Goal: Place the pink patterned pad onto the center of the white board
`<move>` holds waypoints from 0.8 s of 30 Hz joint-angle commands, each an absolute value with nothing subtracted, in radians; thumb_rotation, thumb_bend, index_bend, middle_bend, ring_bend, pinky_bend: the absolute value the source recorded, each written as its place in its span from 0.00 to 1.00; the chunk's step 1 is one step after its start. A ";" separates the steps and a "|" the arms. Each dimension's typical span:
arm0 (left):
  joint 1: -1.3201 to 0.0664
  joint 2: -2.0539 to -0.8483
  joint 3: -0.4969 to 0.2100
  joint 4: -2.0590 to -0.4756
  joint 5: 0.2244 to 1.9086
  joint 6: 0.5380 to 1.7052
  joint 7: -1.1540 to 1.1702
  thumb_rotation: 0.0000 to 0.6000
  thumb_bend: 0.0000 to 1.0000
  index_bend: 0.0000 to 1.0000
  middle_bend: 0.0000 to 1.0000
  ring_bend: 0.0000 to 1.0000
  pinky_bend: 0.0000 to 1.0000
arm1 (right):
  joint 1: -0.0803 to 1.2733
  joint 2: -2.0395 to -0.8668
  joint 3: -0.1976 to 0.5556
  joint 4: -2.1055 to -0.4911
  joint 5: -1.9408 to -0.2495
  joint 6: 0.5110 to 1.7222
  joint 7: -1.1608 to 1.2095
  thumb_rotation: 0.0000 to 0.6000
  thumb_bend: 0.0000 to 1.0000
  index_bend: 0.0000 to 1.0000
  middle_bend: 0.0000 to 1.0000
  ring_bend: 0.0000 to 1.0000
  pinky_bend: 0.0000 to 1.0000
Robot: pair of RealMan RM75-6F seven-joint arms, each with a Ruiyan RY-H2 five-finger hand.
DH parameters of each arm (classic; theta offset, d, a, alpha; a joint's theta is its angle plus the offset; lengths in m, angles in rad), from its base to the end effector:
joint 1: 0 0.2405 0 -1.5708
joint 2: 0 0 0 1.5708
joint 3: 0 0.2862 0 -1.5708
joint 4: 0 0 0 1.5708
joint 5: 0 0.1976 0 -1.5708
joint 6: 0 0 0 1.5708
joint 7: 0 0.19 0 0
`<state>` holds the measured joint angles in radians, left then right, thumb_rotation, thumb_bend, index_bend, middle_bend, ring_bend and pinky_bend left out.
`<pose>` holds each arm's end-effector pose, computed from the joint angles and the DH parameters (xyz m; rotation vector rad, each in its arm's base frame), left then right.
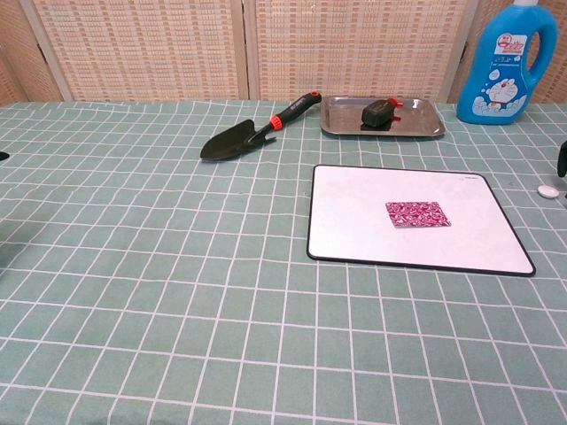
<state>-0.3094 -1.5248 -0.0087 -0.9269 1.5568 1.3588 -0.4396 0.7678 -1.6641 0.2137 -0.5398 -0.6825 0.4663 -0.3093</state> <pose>-0.3611 0.3121 0.0737 -1.5472 -1.0012 -1.0709 -0.3912 -0.4898 0.0643 1.3523 -1.1363 0.3169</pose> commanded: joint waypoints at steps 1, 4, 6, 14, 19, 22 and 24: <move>-0.310 -1.524 -0.009 -0.925 1.558 1.363 -0.445 1.00 0.22 0.00 0.00 0.00 0.00 | 0.775 -1.685 0.223 -0.510 -0.691 0.455 -0.309 1.00 0.19 0.45 0.99 0.94 1.00; -0.311 -1.524 -0.007 -0.924 1.560 1.361 -0.448 1.00 0.22 0.00 0.00 0.00 0.00 | 0.778 -1.698 0.230 -0.491 -0.699 0.452 -0.306 1.00 0.19 0.45 0.99 0.94 1.00; -0.311 -1.523 -0.006 -0.923 1.561 1.361 -0.450 1.00 0.22 0.00 0.00 0.00 0.00 | 0.779 -1.703 0.237 -0.480 -0.704 0.445 -0.302 1.00 0.19 0.45 0.99 0.94 1.00; -0.313 -1.524 -0.003 -0.922 1.564 1.359 -0.452 1.00 0.22 0.00 0.00 0.00 0.00 | 0.787 -1.714 0.256 -0.452 -0.727 0.419 -0.289 1.00 0.21 0.46 0.99 0.94 1.00; -0.316 -1.523 -0.003 -0.921 1.562 1.353 -0.454 1.00 0.22 0.00 0.00 0.00 0.00 | 0.792 -1.721 0.267 -0.441 -0.742 0.413 -0.281 1.00 0.22 0.47 0.99 0.94 1.00; -0.316 -1.522 -0.003 -0.922 1.563 1.354 -0.457 1.00 0.22 0.00 0.00 0.00 0.00 | 0.793 -1.725 0.271 -0.429 -0.748 0.404 -0.280 1.00 0.22 0.47 0.99 0.94 1.00; -0.317 -1.522 -0.002 -0.922 1.564 1.353 -0.458 1.00 0.22 0.00 0.00 0.00 0.00 | 0.793 -1.728 0.272 -0.421 -0.750 0.394 -0.280 1.00 0.22 0.47 0.99 0.94 1.00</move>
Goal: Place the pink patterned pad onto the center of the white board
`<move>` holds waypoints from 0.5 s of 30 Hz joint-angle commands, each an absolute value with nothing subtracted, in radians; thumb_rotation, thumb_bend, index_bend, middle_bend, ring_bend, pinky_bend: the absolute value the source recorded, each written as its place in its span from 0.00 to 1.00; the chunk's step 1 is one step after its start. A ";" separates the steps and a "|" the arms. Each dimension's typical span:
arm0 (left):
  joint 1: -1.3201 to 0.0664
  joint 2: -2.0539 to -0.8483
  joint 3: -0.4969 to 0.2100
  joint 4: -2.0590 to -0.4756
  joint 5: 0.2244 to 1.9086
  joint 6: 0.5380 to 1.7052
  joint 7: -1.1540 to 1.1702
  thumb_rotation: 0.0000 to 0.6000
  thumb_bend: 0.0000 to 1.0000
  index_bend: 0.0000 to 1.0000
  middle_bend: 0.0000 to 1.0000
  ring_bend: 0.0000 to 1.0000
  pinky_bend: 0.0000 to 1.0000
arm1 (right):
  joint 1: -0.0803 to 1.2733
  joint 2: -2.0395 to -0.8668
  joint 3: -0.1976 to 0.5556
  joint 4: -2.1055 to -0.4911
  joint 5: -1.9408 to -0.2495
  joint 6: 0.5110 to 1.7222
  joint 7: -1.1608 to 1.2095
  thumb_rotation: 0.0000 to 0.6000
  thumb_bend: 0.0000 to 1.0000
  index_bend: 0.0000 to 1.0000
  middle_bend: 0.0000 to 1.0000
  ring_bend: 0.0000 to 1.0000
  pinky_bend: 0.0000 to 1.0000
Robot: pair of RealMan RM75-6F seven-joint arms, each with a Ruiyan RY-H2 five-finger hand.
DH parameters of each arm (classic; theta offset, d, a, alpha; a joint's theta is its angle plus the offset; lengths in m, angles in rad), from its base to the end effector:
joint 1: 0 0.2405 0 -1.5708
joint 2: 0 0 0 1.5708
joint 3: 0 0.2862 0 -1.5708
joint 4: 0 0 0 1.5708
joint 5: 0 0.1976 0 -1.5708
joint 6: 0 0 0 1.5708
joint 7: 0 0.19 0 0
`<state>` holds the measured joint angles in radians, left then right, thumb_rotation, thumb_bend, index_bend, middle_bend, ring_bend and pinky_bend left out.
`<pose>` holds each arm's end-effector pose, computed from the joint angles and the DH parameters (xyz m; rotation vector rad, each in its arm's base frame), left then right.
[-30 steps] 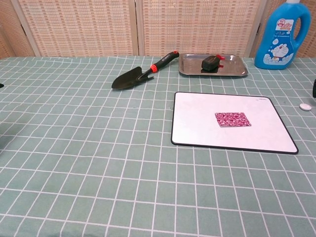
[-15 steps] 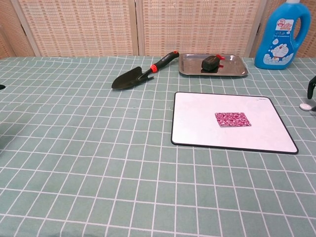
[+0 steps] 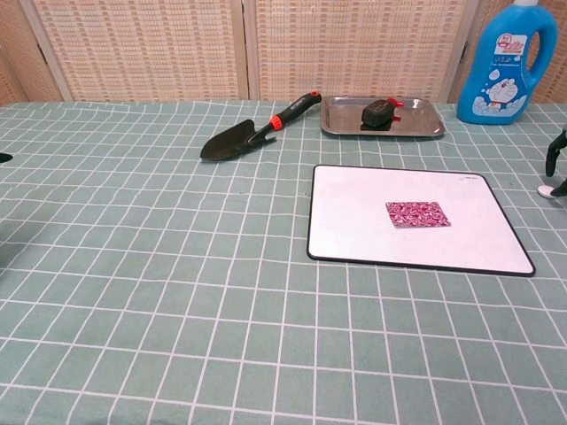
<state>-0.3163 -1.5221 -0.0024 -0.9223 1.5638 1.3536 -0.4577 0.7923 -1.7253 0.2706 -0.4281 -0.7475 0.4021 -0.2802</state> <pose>-0.3603 0.3136 0.0728 -1.5605 -1.0114 -1.0751 -0.3852 -0.4999 0.0542 1.3555 -1.1463 0.3219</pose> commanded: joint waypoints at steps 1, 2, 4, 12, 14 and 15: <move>-0.317 -1.522 -0.002 -0.922 1.565 1.353 -0.457 1.00 0.22 0.00 0.00 0.00 0.00 | 0.793 -1.730 0.273 -0.417 -0.751 0.389 -0.281 1.00 0.22 0.47 0.99 0.94 1.00; -0.318 -1.522 -0.001 -0.922 1.566 1.353 -0.457 1.00 0.22 0.00 0.00 0.00 0.00 | 0.793 -1.732 0.274 -0.411 -0.752 0.383 -0.282 1.00 0.22 0.47 0.99 0.94 1.00; -0.319 -1.523 -0.001 -0.922 1.565 1.351 -0.458 1.00 0.22 0.00 0.00 0.00 0.00 | 0.795 -1.735 0.277 -0.403 -0.754 0.376 -0.283 1.00 0.22 0.47 0.99 0.94 1.00; -0.320 -1.523 -0.002 -0.920 1.562 1.347 -0.459 1.00 0.22 0.00 0.00 0.00 0.00 | 0.804 -1.748 0.287 -0.373 -0.764 0.349 -0.279 1.00 0.22 0.47 0.99 0.94 1.00; -0.321 -1.523 -0.001 -0.920 1.563 1.345 -0.460 1.00 0.22 0.00 0.00 0.00 0.00 | 0.807 -1.753 0.289 -0.365 -0.768 0.338 -0.277 1.00 0.22 0.47 0.99 0.94 1.00; -0.322 -1.523 -0.001 -0.921 1.562 1.342 -0.460 1.00 0.22 0.00 0.00 0.00 0.00 | 0.808 -1.755 0.290 -0.361 -0.769 0.333 -0.275 1.00 0.22 0.47 0.99 0.94 1.00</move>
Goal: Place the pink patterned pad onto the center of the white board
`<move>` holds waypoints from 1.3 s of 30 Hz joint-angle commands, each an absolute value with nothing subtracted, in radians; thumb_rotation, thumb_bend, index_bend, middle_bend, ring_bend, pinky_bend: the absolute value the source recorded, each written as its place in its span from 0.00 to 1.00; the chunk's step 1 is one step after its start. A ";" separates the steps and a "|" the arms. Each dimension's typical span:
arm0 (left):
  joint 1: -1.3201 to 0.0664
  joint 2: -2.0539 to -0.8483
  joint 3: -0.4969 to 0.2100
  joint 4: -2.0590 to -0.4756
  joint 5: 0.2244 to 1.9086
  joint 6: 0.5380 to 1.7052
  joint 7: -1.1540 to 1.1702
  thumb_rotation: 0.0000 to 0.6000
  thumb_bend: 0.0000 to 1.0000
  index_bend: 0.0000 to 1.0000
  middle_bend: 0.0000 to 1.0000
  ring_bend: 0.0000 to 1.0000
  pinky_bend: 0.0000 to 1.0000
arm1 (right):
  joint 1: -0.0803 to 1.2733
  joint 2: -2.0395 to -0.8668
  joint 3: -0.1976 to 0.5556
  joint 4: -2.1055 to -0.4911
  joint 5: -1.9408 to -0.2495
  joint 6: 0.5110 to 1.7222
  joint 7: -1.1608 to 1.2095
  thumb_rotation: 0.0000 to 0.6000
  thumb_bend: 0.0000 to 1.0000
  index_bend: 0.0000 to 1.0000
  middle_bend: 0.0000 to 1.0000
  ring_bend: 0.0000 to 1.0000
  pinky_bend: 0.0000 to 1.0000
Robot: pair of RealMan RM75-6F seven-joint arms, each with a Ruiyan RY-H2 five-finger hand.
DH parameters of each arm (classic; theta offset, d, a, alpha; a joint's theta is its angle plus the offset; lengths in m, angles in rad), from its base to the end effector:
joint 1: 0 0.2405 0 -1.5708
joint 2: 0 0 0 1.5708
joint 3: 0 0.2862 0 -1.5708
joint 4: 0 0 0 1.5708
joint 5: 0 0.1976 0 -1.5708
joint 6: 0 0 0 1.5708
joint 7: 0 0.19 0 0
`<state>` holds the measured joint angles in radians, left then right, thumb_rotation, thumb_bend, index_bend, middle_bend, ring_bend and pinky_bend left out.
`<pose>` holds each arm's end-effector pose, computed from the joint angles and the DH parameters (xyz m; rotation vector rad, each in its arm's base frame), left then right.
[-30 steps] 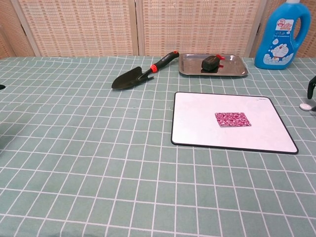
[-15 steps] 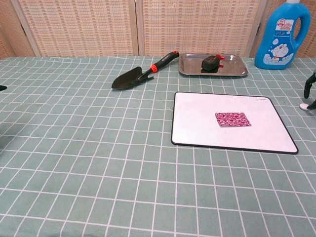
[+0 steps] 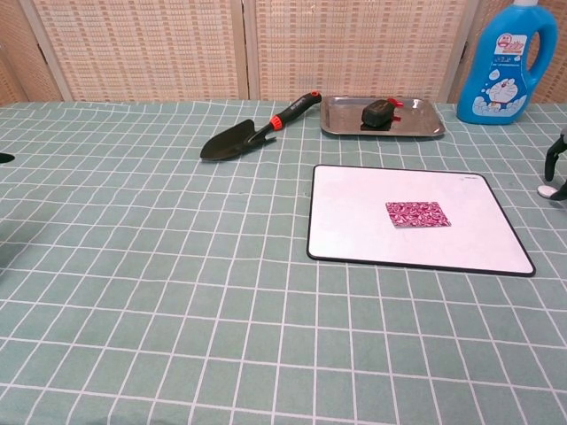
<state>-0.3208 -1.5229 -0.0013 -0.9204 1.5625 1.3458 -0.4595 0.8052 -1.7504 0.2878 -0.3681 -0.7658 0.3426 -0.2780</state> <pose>-0.3603 0.3152 0.0716 -1.5645 -1.0159 -1.0707 -0.3870 -0.5018 0.0487 1.3669 -1.1652 0.2938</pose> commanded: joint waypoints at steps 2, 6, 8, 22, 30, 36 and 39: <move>-0.323 -1.522 -0.002 -0.924 1.558 1.337 -0.463 1.00 0.22 0.00 0.00 0.00 0.00 | 0.811 -1.760 0.293 -0.353 -0.773 0.327 -0.272 1.00 0.22 0.47 0.99 0.94 1.00; -0.323 -1.519 -0.004 -0.927 1.555 1.333 -0.471 1.00 0.22 0.00 0.00 0.00 0.00 | 0.816 -1.766 0.297 -0.341 -0.781 0.320 -0.266 1.00 0.22 0.47 0.99 0.94 1.00; -0.323 -1.518 -0.003 -0.927 1.555 1.333 -0.474 1.00 0.22 0.00 0.00 0.00 0.00 | 0.817 -1.769 0.299 -0.334 -0.785 0.315 -0.264 1.00 0.22 0.48 0.99 0.94 1.00; -0.323 -1.517 0.002 -0.926 1.560 1.332 -0.483 1.00 0.22 0.00 0.00 0.00 0.00 | 0.829 -1.790 0.314 -0.288 -0.800 0.273 -0.255 1.00 0.22 0.48 0.99 0.94 1.00; -0.325 -1.517 0.003 -0.924 1.560 1.328 -0.490 1.00 0.22 0.00 0.00 0.00 0.00 | 0.830 -1.793 0.321 -0.279 -0.813 0.272 -0.245 1.00 0.23 0.51 0.99 0.94 1.00; -0.325 -1.515 0.004 -0.926 1.560 1.326 -0.493 1.00 0.22 0.00 0.00 0.00 0.00 | 0.830 -1.797 0.324 -0.270 -0.820 0.262 -0.246 1.00 0.26 0.52 0.99 0.94 1.00; -0.325 -1.514 0.005 -0.926 1.558 1.324 -0.496 1.00 0.22 0.00 0.00 0.00 0.00 | 0.830 -1.799 0.327 -0.268 -0.822 0.264 -0.244 1.00 0.27 0.52 0.99 0.94 1.00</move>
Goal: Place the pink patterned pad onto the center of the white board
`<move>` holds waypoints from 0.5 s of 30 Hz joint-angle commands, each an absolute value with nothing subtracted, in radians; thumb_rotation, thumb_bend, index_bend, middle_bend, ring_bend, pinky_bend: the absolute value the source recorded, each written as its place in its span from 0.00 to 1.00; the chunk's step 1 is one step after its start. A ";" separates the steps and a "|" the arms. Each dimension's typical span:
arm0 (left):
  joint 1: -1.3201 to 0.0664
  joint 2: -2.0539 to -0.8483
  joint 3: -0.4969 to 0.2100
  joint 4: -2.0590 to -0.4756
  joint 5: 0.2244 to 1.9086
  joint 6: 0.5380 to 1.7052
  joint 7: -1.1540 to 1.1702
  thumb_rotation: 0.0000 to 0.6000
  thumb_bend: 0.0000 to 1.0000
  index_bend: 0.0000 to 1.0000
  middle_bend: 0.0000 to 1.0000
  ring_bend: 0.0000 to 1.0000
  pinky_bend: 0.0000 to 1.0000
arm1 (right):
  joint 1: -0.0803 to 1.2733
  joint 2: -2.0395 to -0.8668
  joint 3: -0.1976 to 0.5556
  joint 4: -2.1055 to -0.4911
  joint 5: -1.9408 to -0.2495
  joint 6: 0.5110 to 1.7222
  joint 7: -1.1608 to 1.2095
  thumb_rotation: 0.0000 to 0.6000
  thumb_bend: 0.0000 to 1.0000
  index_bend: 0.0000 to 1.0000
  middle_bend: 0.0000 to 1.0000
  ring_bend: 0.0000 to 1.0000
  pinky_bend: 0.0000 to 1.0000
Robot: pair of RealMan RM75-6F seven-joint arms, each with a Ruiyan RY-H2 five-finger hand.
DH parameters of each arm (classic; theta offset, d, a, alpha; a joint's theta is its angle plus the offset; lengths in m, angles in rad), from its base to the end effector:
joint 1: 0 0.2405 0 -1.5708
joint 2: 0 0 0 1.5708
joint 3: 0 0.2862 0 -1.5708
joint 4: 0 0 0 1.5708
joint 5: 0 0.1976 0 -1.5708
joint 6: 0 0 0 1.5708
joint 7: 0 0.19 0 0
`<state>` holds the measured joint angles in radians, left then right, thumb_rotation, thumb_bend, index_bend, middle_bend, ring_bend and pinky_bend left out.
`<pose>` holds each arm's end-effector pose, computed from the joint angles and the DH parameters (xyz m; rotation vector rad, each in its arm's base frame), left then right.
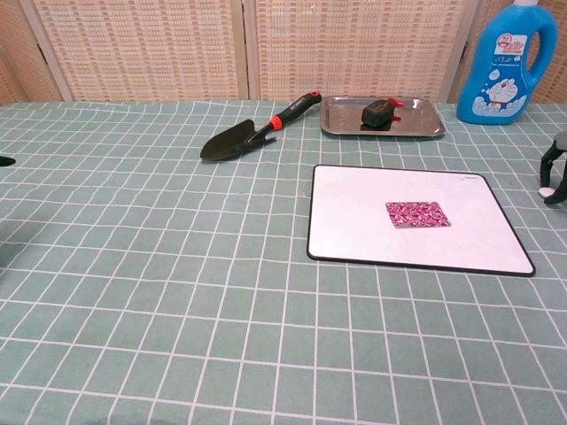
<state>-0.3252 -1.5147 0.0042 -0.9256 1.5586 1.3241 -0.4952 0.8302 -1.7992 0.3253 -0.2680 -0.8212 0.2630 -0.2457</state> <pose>-0.3630 0.3160 0.0708 -1.5603 -1.0622 -1.0720 -0.3859 -0.5053 0.0386 1.3754 -1.1950 0.2694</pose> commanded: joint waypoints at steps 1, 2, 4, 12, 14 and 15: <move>-0.326 -1.514 0.004 -0.926 1.558 1.322 -0.498 1.00 0.22 0.00 0.00 0.00 0.00 | 0.831 -1.799 0.328 -0.269 -0.823 0.264 -0.244 1.00 0.27 0.53 0.99 0.94 1.00; -0.327 -1.514 0.005 -0.926 1.557 1.318 -0.501 1.00 0.22 0.00 0.00 0.00 0.00 | 0.831 -1.797 0.329 -0.272 -0.826 0.267 -0.242 1.00 0.27 0.53 0.99 0.94 1.00; -0.328 -1.514 0.004 -0.926 1.557 1.316 -0.503 1.00 0.22 0.00 0.00 0.00 0.00 | 0.830 -1.790 0.331 -0.283 -0.832 0.277 -0.238 1.00 0.27 0.53 0.99 0.94 1.00; -0.329 -1.513 0.005 -0.928 1.558 1.316 -0.503 1.00 0.22 0.00 0.00 0.00 0.00 | 0.825 -1.749 0.331 -0.379 -0.854 0.335 -0.237 1.00 0.27 0.53 0.99 0.95 1.00; -0.330 -1.514 0.004 -0.927 1.558 1.317 -0.502 1.00 0.22 0.00 0.00 0.00 0.00 | 0.823 -1.732 0.331 -0.427 -0.855 0.360 -0.245 1.00 0.28 0.53 0.99 0.95 1.00; -0.330 -1.514 0.004 -0.927 1.558 1.317 -0.502 1.00 0.22 0.00 0.00 0.00 0.00 | 0.823 -1.725 0.330 -0.451 -0.855 0.373 -0.251 1.00 0.28 0.53 0.99 0.95 1.00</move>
